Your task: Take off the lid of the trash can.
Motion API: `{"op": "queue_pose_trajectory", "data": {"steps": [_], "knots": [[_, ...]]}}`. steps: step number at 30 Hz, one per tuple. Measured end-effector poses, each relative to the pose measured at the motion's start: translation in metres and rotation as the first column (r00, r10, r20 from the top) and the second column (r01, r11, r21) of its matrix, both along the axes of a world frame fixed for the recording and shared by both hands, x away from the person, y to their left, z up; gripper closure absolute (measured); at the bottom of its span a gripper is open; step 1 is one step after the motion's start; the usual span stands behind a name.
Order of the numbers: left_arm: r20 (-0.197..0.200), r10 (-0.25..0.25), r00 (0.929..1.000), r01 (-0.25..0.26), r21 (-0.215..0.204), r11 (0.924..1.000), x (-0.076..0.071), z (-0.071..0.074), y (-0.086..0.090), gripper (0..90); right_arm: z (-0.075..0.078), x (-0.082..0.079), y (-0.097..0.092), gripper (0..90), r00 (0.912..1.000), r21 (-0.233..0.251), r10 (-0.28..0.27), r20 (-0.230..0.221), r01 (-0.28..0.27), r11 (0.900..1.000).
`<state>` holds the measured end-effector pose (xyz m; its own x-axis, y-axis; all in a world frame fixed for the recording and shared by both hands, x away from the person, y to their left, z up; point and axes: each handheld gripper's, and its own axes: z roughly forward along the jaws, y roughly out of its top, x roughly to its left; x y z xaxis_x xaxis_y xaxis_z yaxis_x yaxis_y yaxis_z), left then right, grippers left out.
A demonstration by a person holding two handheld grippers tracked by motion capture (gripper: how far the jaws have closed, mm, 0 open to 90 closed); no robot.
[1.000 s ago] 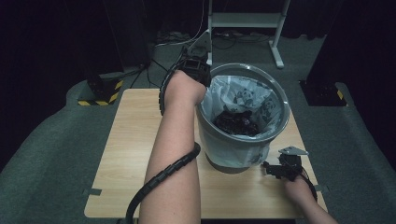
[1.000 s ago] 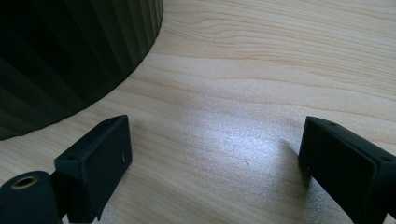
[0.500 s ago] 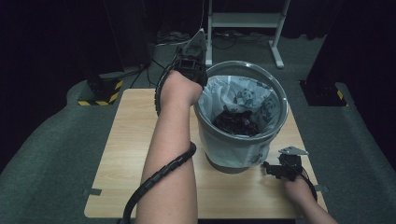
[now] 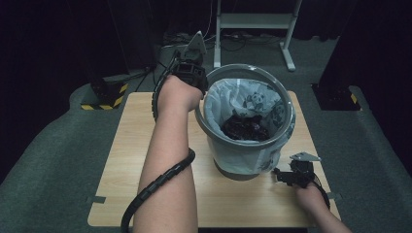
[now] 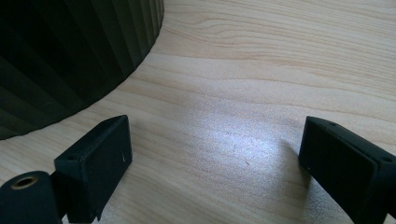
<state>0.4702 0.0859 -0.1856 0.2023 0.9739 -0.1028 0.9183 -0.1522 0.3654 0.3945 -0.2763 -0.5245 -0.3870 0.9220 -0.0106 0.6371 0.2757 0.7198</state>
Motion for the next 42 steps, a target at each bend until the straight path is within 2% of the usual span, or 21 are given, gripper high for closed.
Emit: {"op": "queue_pose_trajectory", "data": {"steps": [4, 14, 26, 42], "knots": [[0.006, 0.008, 1.0, -0.008, -0.017, 0.9998, -0.001, 0.002, 0.007, 78.3, 0.0, 0.0, 0.0, 9.3, 1.0, 0.0, 0.0, 0.0, 0.0, 1.0], [0.013, 0.015, 0.9998, -0.014, -0.02, 0.9997, -0.005, 0.003, 0.021, 78.3, 0.0, 0.0, 0.0, 9.3, 1.0, -0.001, -0.001, 0.001, 0.001, 1.0], [0.002, 0.024, 0.9997, -0.024, -0.023, 0.9994, -0.008, 0.001, 0.038, 78.4, 0.0, 0.0, 0.0, 9.3, 1.0, 0.0, -0.003, -0.001, 0.003, 1.0], [0.002, 0.064, 0.998, -0.064, -0.036, 0.9973, -0.015, -0.004, 0.066, 78.4, 0.0, -0.001, 0.0, 9.3, 1.0, 0.0, -0.004, 0.0, 0.004, 1.0]]}}
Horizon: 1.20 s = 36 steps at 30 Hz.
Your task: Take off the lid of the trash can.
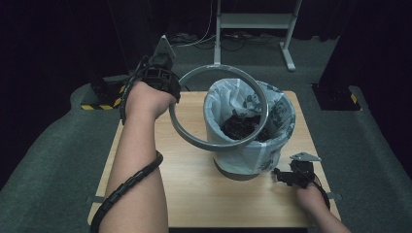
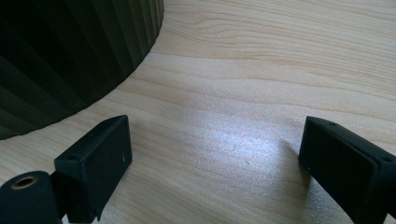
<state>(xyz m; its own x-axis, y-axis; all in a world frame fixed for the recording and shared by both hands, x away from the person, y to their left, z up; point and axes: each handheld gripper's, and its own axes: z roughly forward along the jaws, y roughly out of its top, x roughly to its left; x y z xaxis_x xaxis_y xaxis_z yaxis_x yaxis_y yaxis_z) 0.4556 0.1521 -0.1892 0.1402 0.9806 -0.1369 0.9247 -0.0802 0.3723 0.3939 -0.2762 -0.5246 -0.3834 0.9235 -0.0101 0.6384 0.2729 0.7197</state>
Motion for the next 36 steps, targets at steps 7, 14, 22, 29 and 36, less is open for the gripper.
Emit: {"op": "queue_pose_trajectory", "data": {"steps": [7, 14, 22, 29, 36], "knots": [[0.0, 0.016, 0.9999, -0.016, -0.001, 0.9999, -0.005, 0.002, 0.012, 78.4, 0.0, 0.0, 0.0, 9.3, 1.0, 0.002, -0.003, -0.003, 0.003, 1.0], [0.009, 0.03, 0.9995, -0.03, 0.004, 0.9995, -0.008, 0.003, 0.025, 78.4, 0.0, 0.0, 0.0, 9.3, 1.0, 0.001, 0.001, 0.0, -0.001, 1.0], [-0.004, 0.052, 0.9987, -0.052, -0.004, 0.9987, -0.012, -0.005, 0.043, 78.4, 0.0, 0.001, 0.0, 9.2, 1.0, 0.0, 0.006, 0.001, -0.006, 1.0], [-0.002, 0.065, 0.9979, -0.065, -0.012, 0.9978, -0.02, -0.003, 0.061, 78.4, 0.0, 0.0, 0.0, 9.3, 1.0, 0.0, 0.002, 0.001, -0.002, 1.0], [0.001, 0.096, 0.9954, -0.096, -0.026, 0.9951, -0.03, -0.003, 0.082, 78.3, 0.0, 0.0, 0.0, 9.2, 1.0, -0.001, 0.004, 0.002, -0.004, 1.0]]}}
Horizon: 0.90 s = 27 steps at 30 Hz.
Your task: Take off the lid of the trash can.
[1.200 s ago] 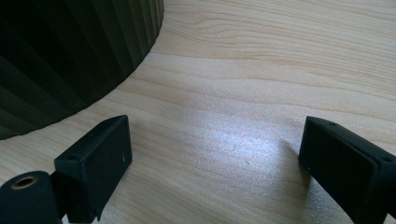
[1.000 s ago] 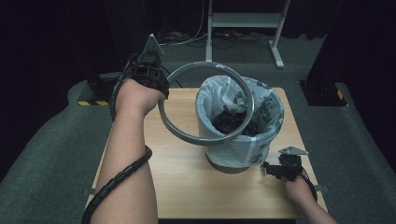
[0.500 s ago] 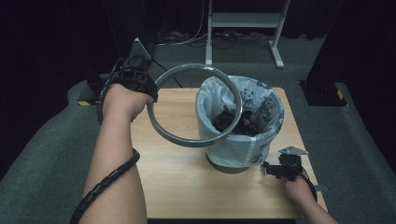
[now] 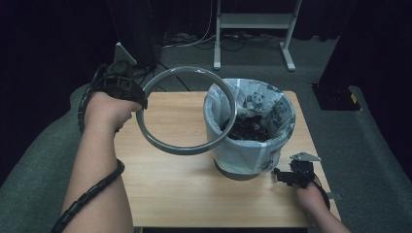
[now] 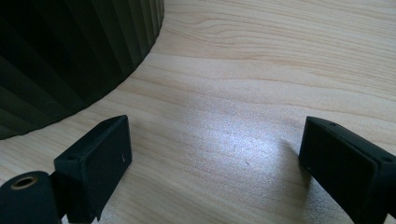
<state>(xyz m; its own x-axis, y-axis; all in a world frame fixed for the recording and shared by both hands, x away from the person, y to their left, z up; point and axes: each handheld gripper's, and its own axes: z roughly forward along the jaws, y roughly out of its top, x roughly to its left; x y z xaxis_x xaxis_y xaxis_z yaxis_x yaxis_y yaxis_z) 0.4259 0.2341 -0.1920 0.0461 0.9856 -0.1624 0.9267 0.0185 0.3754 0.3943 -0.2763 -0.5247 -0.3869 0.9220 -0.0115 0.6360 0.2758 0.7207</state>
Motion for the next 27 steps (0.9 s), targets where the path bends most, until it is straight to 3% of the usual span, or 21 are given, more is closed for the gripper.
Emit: {"op": "queue_pose_trajectory", "data": {"steps": [8, 15, 22, 27], "knots": [[-0.017, 0.018, 0.9997, -0.018, 0.005, 0.9998, -0.008, -0.01, 0.018, 78.3, 0.0, 0.0, 0.0, 9.2, 1.0, 0.002, 0.0, 0.0, 0.0, 1.0], [-0.004, 0.024, 0.9997, -0.024, -0.007, 0.9997, -0.017, -0.01, 0.034, 78.4, 0.0, 0.0, 0.0, 9.2, 1.0, 0.001, 0.002, -0.001, -0.002, 1.0], [-0.013, 0.067, 0.9977, -0.067, -0.002, 0.9978, -0.025, -0.012, 0.055, 78.3, 0.0, 0.0, 0.0, 9.2, 1.0, 0.002, 0.001, -0.002, -0.001, 1.0], [0.008, 0.063, 0.998, -0.063, 0.003, 0.998, -0.028, -0.014, 0.063, 78.2, 0.0, 0.0, 0.0, 9.2, 1.0, 0.0, 0.001, -0.001, -0.001, 1.0]]}}
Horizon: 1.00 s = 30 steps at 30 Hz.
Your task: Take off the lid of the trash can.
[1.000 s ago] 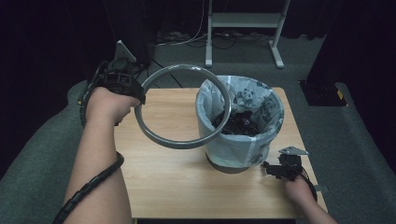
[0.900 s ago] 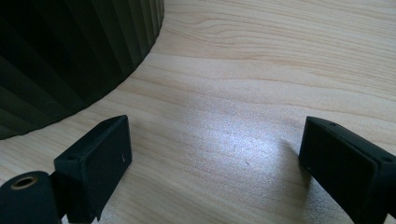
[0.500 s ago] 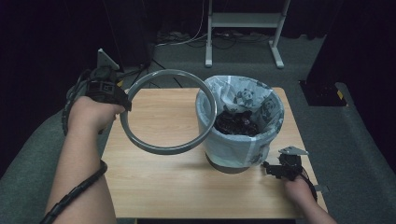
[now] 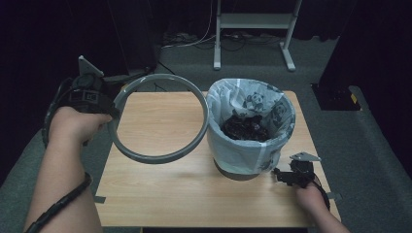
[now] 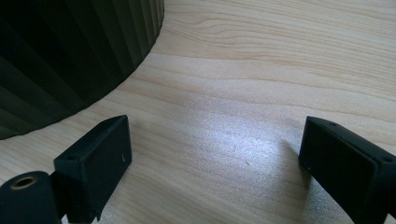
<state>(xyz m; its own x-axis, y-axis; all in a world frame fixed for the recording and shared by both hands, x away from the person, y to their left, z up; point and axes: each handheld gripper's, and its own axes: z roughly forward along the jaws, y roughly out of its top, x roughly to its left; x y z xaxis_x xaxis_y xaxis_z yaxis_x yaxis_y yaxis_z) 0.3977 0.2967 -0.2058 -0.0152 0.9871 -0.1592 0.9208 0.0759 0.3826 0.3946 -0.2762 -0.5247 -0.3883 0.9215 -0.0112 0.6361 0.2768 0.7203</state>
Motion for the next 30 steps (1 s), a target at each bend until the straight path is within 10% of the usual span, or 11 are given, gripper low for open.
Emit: {"op": "queue_pose_trajectory", "data": {"steps": [30], "knots": [[-0.039, -0.004, 0.9992, 0.005, 0.022, 0.9998, 0.011, -0.05, 0.008, 78.3, 0.0, 0.0, 0.0, 9.1, 1.0, 0.0, 0.001, 0.001, -0.001, 1.0]]}}
